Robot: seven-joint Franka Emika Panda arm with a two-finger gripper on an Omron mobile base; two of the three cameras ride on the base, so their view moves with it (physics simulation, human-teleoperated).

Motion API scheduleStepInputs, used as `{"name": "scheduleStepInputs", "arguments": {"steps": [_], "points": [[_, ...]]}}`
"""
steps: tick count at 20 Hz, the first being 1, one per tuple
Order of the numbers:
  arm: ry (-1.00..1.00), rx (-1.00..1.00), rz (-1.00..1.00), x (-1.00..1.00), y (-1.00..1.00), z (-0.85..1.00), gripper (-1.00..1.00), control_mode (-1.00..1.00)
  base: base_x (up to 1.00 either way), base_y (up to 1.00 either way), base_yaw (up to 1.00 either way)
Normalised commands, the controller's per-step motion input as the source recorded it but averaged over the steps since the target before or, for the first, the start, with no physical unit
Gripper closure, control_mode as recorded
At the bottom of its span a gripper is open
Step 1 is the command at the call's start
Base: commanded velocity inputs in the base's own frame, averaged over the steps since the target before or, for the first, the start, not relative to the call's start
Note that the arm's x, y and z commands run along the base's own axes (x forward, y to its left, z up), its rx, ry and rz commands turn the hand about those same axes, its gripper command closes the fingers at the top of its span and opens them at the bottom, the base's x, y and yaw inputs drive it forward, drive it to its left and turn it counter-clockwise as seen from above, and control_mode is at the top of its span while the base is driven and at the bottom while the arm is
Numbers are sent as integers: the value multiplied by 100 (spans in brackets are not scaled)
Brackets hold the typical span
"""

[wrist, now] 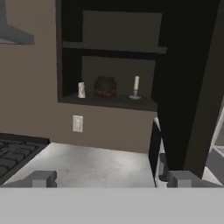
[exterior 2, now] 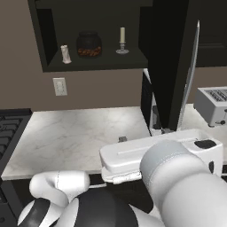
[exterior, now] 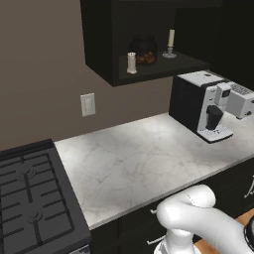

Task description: Pick the jar and candle from the dining table and place them in the open cabinet. Close the cabinet after placing the objects.

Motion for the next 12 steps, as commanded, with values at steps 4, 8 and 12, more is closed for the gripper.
{"name": "scheduleStepInputs", "arguments": {"steps": [4, 8, 12], "points": [[-6, 0, 9, 28, -15, 0, -100, -100, 0, 0, 0], [0, 0, 10, 17, -17, 0, -100, -100, 0, 0, 0], [0, 0, 12, 9, -14, 0, -100, -100, 0, 0, 0]]}}
